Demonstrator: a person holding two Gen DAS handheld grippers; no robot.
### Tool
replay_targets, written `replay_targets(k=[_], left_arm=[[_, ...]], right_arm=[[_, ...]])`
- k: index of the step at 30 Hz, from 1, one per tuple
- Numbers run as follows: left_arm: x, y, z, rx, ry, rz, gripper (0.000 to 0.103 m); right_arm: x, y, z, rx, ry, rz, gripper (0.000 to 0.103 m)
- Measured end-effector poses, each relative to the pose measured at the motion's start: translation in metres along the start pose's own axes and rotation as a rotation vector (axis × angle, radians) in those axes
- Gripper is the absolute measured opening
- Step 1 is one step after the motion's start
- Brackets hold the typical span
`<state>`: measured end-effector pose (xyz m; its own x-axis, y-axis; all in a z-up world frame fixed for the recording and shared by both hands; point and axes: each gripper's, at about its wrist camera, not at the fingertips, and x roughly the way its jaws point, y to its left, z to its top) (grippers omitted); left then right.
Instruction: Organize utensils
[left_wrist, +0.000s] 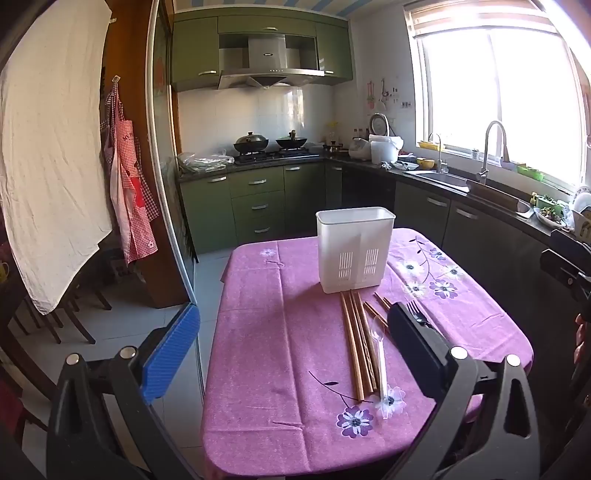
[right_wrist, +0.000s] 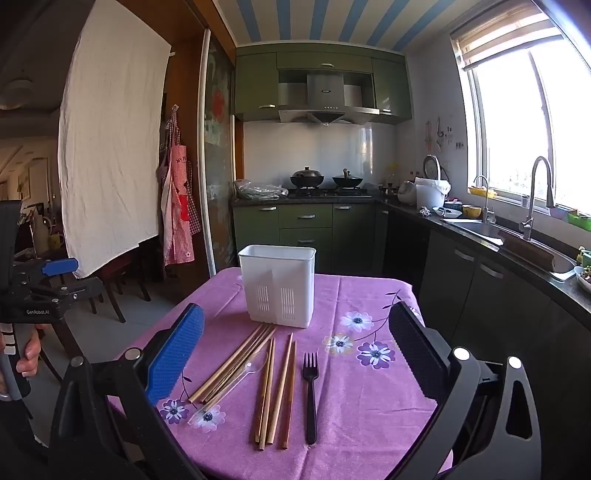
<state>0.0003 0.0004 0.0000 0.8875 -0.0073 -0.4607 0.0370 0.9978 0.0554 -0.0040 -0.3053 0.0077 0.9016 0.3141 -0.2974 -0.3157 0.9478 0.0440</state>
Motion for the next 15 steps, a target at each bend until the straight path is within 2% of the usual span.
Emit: replay_targets(k=[15], left_arm=[[0.0039, -0.0011, -0.0050, 0.016, 0.009, 0.012, 0.097]], right_arm=[[0.0018, 0.0001, -0.0019, 0.001, 0.005, 0.006, 0.099]])
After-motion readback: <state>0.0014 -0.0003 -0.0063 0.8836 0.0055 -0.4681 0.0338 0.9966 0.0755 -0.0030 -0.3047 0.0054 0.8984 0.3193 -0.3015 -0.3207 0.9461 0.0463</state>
